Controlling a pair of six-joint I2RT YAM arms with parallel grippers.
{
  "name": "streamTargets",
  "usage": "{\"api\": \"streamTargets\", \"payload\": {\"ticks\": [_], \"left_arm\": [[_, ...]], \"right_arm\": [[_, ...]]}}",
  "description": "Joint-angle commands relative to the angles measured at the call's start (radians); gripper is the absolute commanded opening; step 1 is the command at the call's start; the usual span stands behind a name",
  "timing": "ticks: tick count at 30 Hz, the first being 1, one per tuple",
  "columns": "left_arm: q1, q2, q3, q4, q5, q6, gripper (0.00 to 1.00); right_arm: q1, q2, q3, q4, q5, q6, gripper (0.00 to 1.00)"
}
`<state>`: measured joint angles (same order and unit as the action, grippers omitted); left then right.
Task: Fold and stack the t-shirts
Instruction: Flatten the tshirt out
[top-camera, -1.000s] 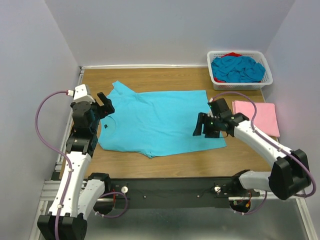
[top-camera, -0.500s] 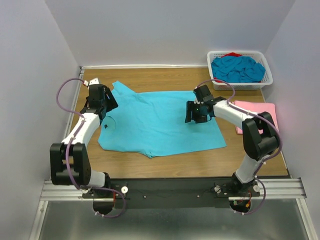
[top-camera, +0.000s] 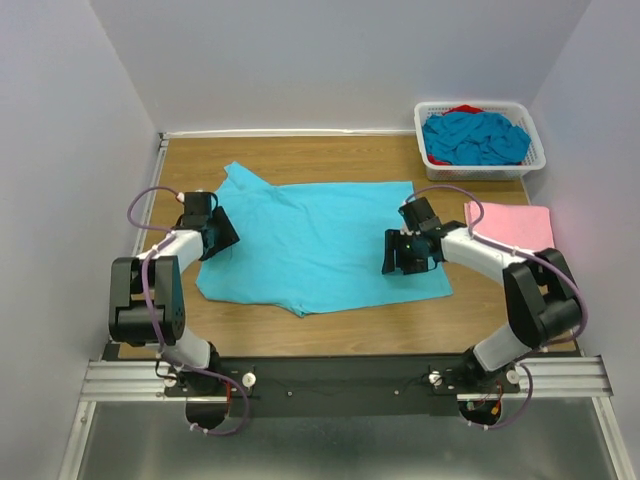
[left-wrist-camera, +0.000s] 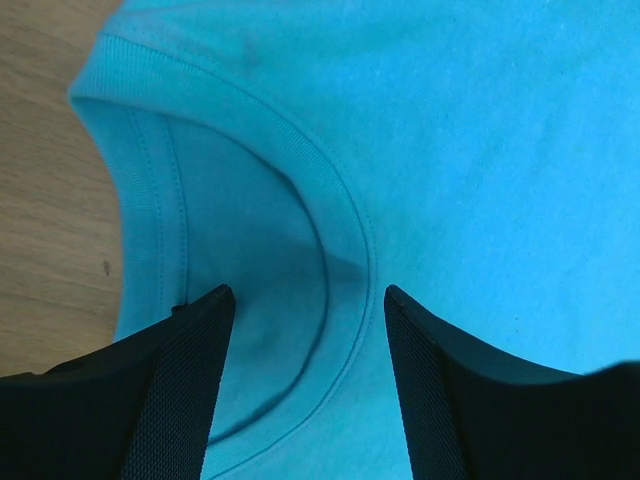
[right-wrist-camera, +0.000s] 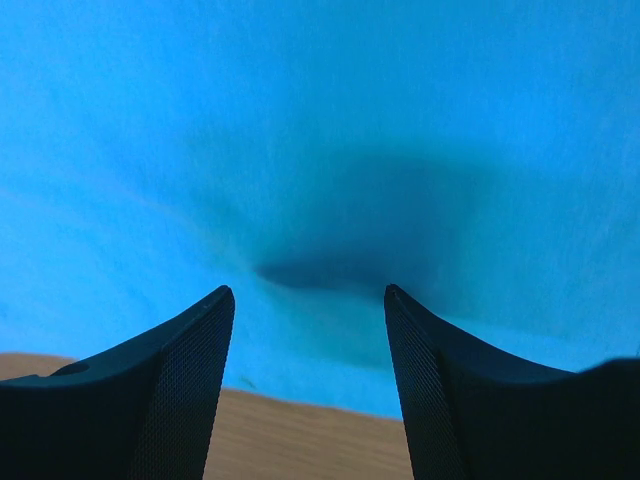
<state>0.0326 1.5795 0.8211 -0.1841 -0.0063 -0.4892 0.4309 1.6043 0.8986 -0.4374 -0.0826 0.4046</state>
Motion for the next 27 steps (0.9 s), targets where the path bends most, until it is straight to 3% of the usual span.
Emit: {"api": "streamTargets", "payload": {"ticks": [1, 6, 9, 14, 20, 27], "left_arm": [[0.047, -0.059, -0.114, -0.064, 0.077, -0.077, 0.69], [0.118, -0.209, -0.252, -0.07, 0.114, -0.135, 0.69], [0.118, -0.297, -0.231, -0.115, 0.128, -0.164, 0.69], [0.116, -0.381, -0.11, -0.153, -0.026, -0.095, 0.71], [0.09, -0.242, 0.125, -0.107, -0.156, -0.009, 0.71], [0.058, 0.124, 0.428, -0.045, -0.138, 0.026, 0.66]], "right_arm": [[0.0, -0.101, -0.111, -0.035, -0.08, 0.046, 0.69], [0.0, -0.263, -0.188, -0.093, -0.141, 0.089, 0.69], [0.0, -0.317, -0.199, -0.122, -0.166, 0.099, 0.69], [-0.001, -0.311, -0.11, -0.127, -0.122, 0.06, 0.69], [-0.001, -0.181, 0.019, -0.107, -0.12, 0.03, 0.68], [0.0, -0.124, 0.046, -0.057, -0.164, 0.005, 0.68]]}}
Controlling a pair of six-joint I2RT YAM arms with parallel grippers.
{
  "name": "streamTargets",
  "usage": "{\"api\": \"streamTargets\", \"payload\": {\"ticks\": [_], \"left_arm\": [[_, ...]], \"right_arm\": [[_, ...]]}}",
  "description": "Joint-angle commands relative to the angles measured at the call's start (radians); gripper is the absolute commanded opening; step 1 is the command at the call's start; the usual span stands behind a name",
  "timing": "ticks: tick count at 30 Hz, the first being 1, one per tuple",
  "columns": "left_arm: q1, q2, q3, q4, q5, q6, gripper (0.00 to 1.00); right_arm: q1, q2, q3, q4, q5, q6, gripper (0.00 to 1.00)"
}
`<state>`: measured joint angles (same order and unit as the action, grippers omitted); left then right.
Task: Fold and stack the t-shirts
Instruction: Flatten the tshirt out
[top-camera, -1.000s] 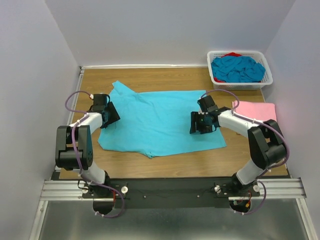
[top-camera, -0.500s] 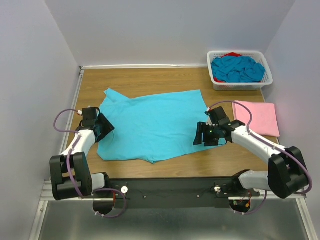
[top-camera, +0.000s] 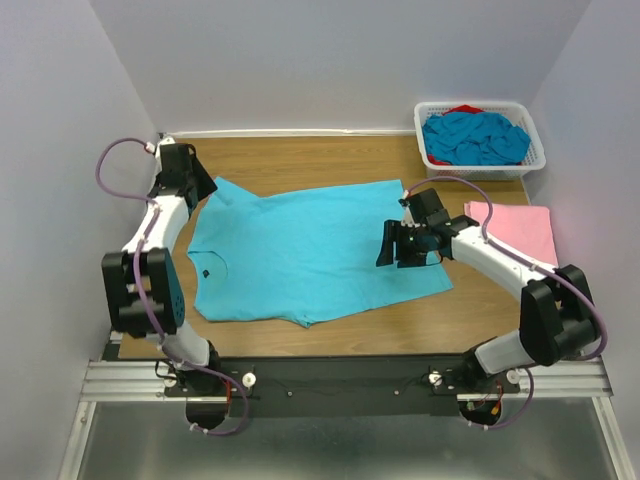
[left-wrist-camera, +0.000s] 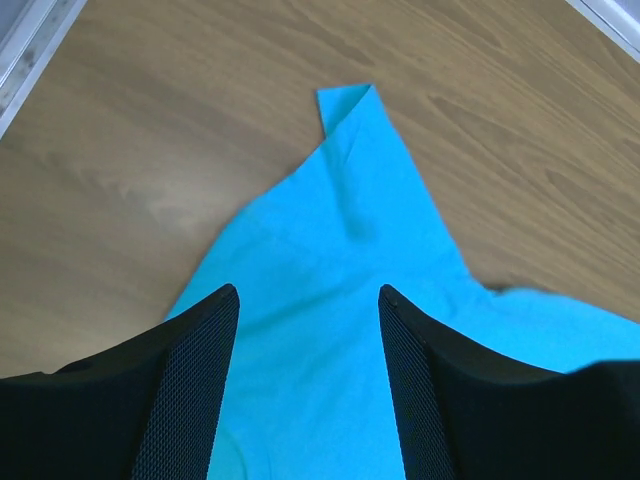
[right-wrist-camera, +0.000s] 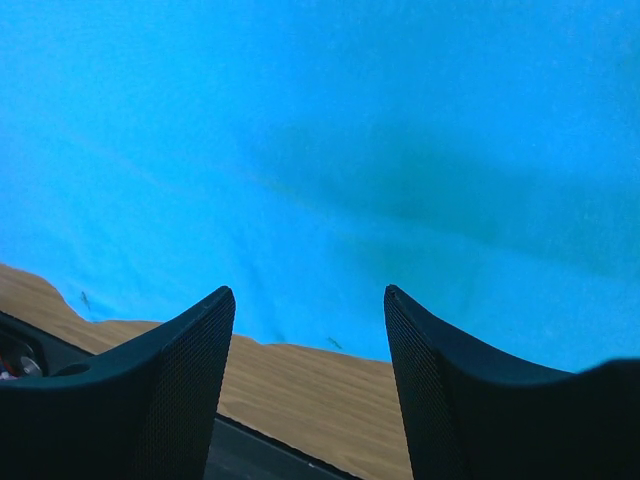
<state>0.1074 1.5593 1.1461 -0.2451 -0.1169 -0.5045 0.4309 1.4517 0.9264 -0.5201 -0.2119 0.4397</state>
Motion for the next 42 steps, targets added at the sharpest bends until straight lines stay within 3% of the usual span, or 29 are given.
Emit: {"api": "streamTargets", "payload": {"ticks": [1, 12, 18, 25, 30, 35, 39, 42], "left_arm": [[-0.021, 0.181, 0.136, 0.021, -0.026, 0.047, 0.65], [-0.041, 0.543, 0.466, 0.021, -0.044, 0.084, 0.65], [-0.043, 0.626, 0.529, 0.013, -0.073, 0.106, 0.63], [-0.051, 0.688, 0.586, 0.012, -0.067, 0.121, 0.48], [-0.057, 0.732, 0.635, -0.014, -0.052, 0.133, 0.47], [-0.061, 0.731, 0.642, -0.013, -0.037, 0.141, 0.34], [-0.068, 0.696, 0.646, -0.005, -0.009, 0.162, 0.08], [-0.071, 0.651, 0.65, -0.002, 0.046, 0.181, 0.0]], "right_arm": [[0.0, 0.033, 0.017, 0.034, -0.04, -0.032, 0.68], [0.0, 0.105, 0.003, 0.074, -0.086, -0.042, 0.68], [0.002, 0.14, 0.012, 0.08, -0.076, -0.045, 0.68], [0.0, 0.168, 0.017, 0.086, -0.078, -0.045, 0.68], [0.0, 0.185, 0.022, 0.089, -0.08, -0.048, 0.69], [0.0, 0.2, 0.028, 0.091, -0.087, -0.047, 0.69], [0.0, 0.202, 0.031, 0.092, -0.087, -0.048, 0.69], [0.0, 0.202, 0.031, 0.091, -0.087, -0.045, 0.69]]}}
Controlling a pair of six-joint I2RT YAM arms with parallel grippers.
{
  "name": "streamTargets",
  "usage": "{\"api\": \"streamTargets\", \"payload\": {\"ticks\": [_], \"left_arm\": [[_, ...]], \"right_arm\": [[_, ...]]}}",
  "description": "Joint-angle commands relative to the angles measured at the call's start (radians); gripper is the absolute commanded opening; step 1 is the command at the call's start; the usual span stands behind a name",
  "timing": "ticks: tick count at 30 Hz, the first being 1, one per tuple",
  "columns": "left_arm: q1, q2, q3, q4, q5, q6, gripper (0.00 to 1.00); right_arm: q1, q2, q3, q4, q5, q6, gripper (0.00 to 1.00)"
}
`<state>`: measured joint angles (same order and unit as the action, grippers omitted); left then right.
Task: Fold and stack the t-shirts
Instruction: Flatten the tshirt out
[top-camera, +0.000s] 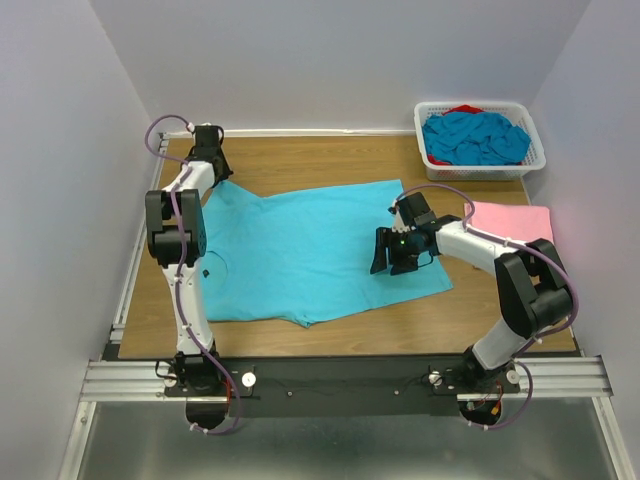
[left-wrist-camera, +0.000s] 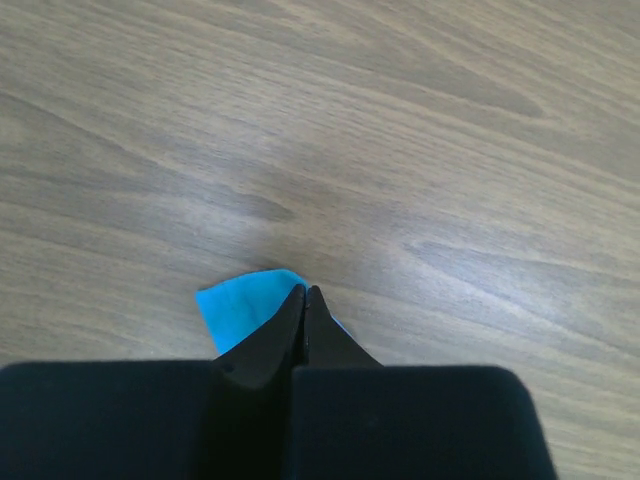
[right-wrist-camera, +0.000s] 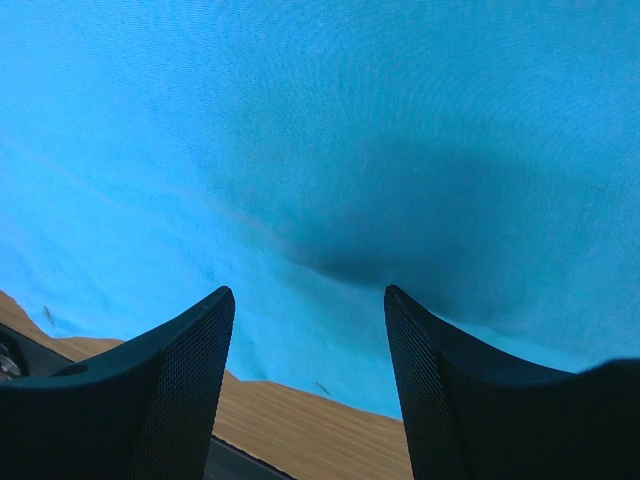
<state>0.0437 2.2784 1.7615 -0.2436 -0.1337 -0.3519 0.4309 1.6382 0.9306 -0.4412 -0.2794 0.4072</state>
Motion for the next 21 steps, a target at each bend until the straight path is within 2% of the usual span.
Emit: {"api": "streamTargets", "payload": {"ticks": [1, 3, 5, 7, 10, 12, 13, 14, 15, 17, 21], "left_arm": [[-0.01, -0.112, 0.03, 0.004, 0.101, 0.036, 0.0], [-0.018, -0.208, 0.013, 0.045, 0.128, 0.057, 0.0], [-0.041, -0.291, -0.065, 0.104, 0.18, 0.088, 0.0], [-0.042, -0.426, -0.146, 0.228, 0.186, 0.14, 0.0], [-0.061, -0.578, -0.398, 0.427, 0.249, 0.134, 0.0], [-0.053, -0.625, -0.486, 0.513, 0.194, 0.105, 0.03], [-0.042, -0.614, -0.497, 0.48, 0.031, 0.059, 0.11], [-0.01, -0.588, -0.464, 0.411, -0.036, 0.036, 0.28], [0.004, -0.518, -0.421, 0.256, -0.076, 0.022, 0.31], [0.025, -0.453, -0.308, 0.131, -0.145, -0.018, 0.53], [0.036, -0.418, -0.278, 0.067, -0.172, -0.042, 0.69]], "right_arm": [[0.0, 0.011, 0.027, 0.013, -0.02, -0.013, 0.68], [0.0, 0.002, 0.027, 0.013, -0.02, -0.011, 0.69], [0.0, -0.001, 0.025, 0.013, -0.018, -0.01, 0.68], [0.0, -0.006, 0.024, 0.015, -0.011, -0.008, 0.69], [0.0, -0.014, 0.016, 0.015, 0.005, -0.011, 0.69], [0.0, -0.024, 0.01, 0.015, 0.012, -0.015, 0.69], [0.0, -0.026, 0.005, 0.013, 0.019, -0.013, 0.69], [0.0, -0.031, 0.004, 0.013, 0.02, -0.016, 0.69], [0.0, -0.034, 0.004, 0.013, 0.022, -0.015, 0.69], [0.0, -0.043, -0.001, 0.013, 0.023, -0.016, 0.69], [0.0, -0.041, 0.005, 0.013, 0.035, -0.024, 0.69]]}}
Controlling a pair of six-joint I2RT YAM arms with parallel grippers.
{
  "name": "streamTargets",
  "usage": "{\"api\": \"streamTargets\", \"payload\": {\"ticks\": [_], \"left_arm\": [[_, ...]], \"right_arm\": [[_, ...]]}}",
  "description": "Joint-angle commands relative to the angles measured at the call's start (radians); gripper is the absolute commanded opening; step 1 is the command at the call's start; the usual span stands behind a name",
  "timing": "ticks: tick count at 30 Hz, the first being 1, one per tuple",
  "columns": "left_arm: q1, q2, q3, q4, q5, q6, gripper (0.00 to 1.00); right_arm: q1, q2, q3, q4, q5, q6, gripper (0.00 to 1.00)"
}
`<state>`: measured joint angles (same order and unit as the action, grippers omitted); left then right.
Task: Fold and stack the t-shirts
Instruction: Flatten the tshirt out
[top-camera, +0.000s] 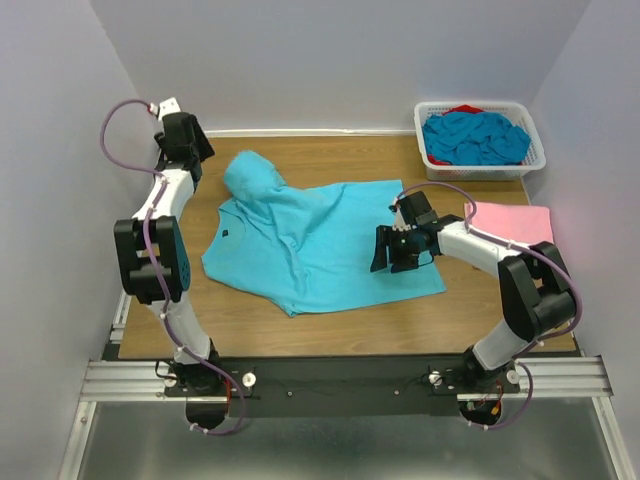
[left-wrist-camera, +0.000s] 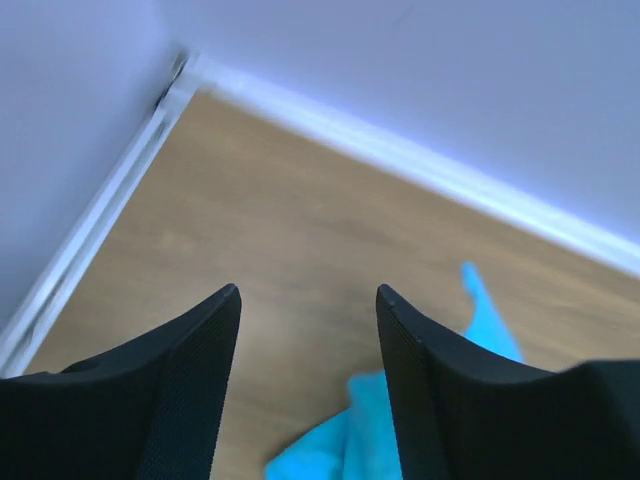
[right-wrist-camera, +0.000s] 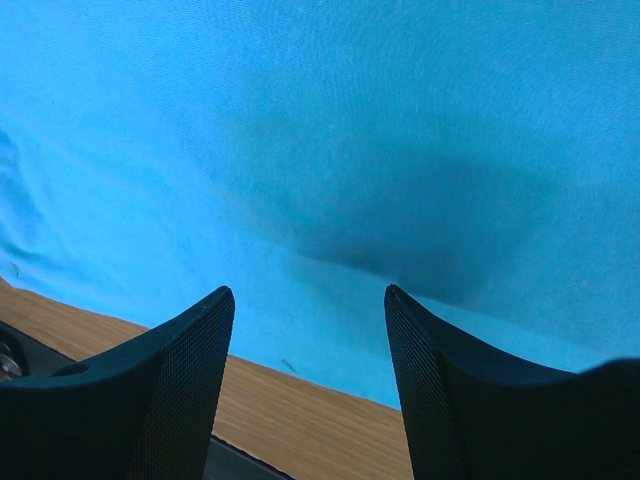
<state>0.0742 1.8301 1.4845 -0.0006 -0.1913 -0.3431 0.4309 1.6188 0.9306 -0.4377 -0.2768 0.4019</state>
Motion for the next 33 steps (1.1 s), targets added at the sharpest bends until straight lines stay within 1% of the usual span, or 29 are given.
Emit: {"api": "streamTargets", "payload": {"ticks": [1, 2, 4, 7, 8, 10, 11, 12, 17, 20, 24, 30, 33], "left_arm": [[0.006, 0.021, -0.015, -0.17, -0.108, -0.059, 0.71], [0.003, 0.012, -0.023, -0.164, -0.094, -0.063, 0.73], [-0.022, -0.018, -0.047, -0.162, -0.091, -0.065, 0.72], [-0.072, -0.048, -0.099, -0.174, -0.088, -0.056, 0.66], [-0.095, -0.051, -0.116, -0.18, -0.083, -0.054, 0.61], [-0.129, -0.054, -0.166, -0.211, -0.076, -0.059, 0.57], [-0.154, -0.052, -0.18, -0.22, -0.071, -0.06, 0.52], [-0.168, -0.051, -0.199, -0.231, -0.073, -0.066, 0.52], [-0.192, -0.037, -0.312, -0.271, -0.063, -0.1, 0.51], [-0.192, -0.028, -0.339, -0.308, -0.083, -0.111, 0.51], [-0.192, -0.017, -0.366, -0.334, -0.08, -0.108, 0.51], [-0.188, -0.005, -0.435, -0.371, -0.05, -0.117, 0.51], [-0.139, -0.035, -0.509, -0.349, 0.01, -0.146, 0.51]], "right_arm": [[0.0, -0.017, 0.011, 0.01, 0.04, -0.02, 0.69], [0.0, -0.014, 0.025, 0.01, 0.044, -0.023, 0.69], [0.0, 0.001, 0.045, 0.01, 0.051, -0.026, 0.69], [0.0, 0.042, 0.086, 0.013, 0.065, -0.035, 0.69], [0.0, 0.053, 0.096, 0.013, 0.07, -0.041, 0.69], [-0.001, 0.075, 0.126, 0.016, 0.089, -0.049, 0.69], [-0.001, 0.093, 0.137, 0.019, 0.097, -0.057, 0.69], [-0.001, 0.105, 0.145, 0.019, 0.108, -0.058, 0.69], [-0.003, 0.165, 0.175, 0.033, 0.125, -0.058, 0.69], [-0.004, 0.191, 0.172, 0.034, 0.119, -0.043, 0.69], [-0.009, 0.193, 0.123, 0.037, 0.125, -0.028, 0.69], [-0.023, 0.142, 0.021, 0.039, 0.14, 0.008, 0.69], [-0.035, 0.095, -0.044, 0.037, 0.14, 0.021, 0.69]]}}
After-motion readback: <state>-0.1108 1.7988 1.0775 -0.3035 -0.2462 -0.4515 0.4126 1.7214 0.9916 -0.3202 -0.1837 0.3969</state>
